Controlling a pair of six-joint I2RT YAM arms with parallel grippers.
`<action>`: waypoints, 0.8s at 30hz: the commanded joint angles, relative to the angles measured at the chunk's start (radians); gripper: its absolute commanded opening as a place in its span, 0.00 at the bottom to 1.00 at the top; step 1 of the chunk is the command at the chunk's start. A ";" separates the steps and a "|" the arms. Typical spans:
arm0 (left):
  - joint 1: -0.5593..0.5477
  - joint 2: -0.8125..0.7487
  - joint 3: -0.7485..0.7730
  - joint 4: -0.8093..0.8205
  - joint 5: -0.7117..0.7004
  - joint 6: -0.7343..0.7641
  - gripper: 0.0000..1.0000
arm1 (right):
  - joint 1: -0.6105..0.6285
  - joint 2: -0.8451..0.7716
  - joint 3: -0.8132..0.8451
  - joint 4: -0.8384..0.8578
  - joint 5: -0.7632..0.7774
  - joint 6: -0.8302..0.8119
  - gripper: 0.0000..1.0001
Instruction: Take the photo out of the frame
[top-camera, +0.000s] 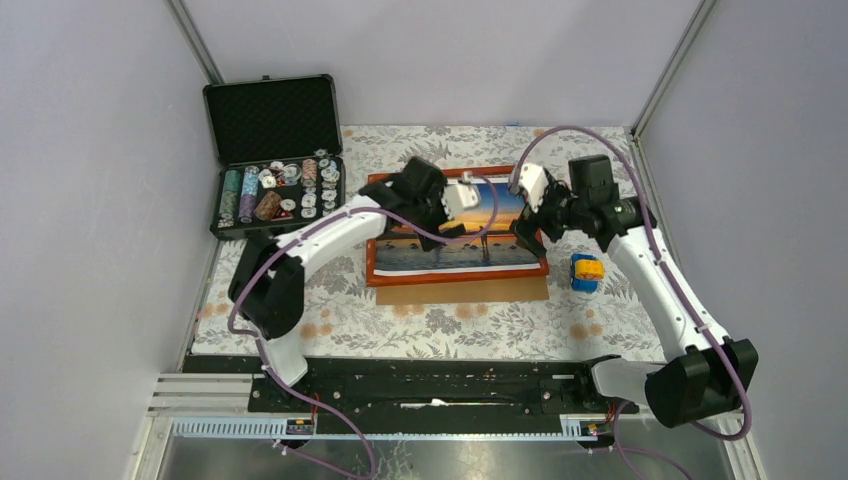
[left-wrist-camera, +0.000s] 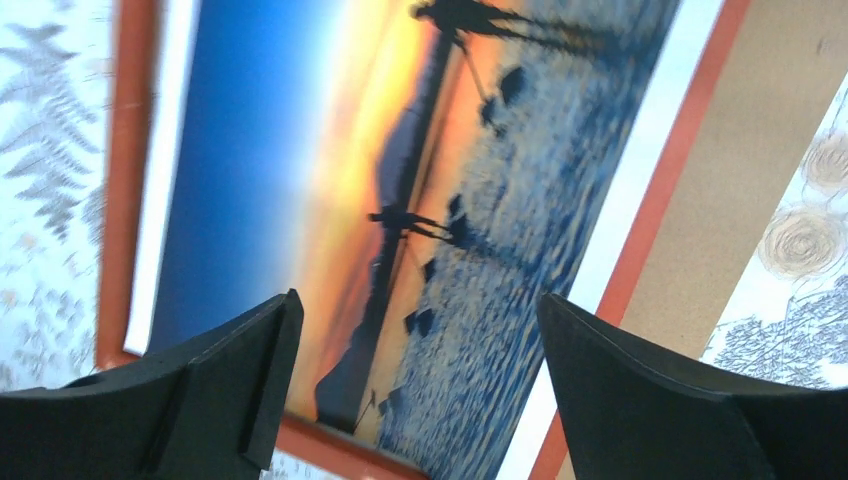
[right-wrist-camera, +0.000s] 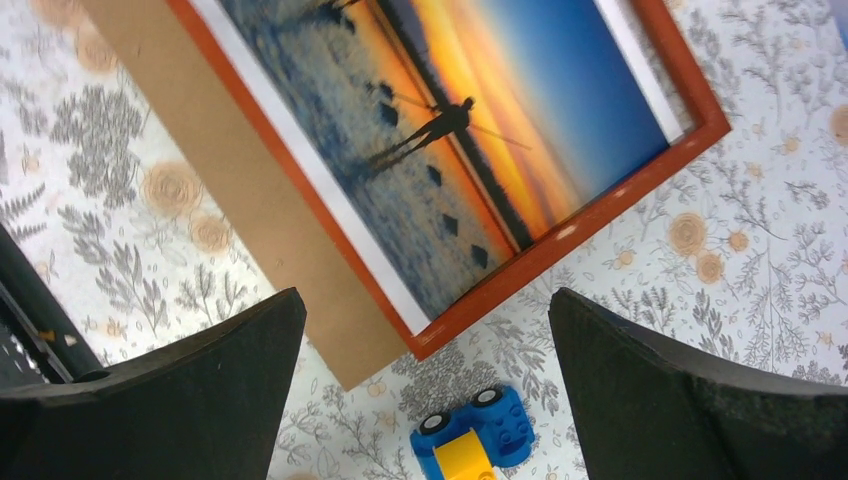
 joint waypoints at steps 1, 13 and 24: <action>0.075 -0.110 0.116 -0.060 0.067 -0.085 0.98 | -0.076 0.060 0.135 0.032 -0.118 0.149 1.00; 0.466 -0.214 0.247 -0.180 0.262 -0.284 0.99 | -0.344 0.219 0.282 0.202 -0.329 0.473 1.00; 0.880 -0.207 0.063 -0.101 0.519 -0.415 0.99 | -0.611 0.316 0.140 0.319 -0.424 0.645 1.00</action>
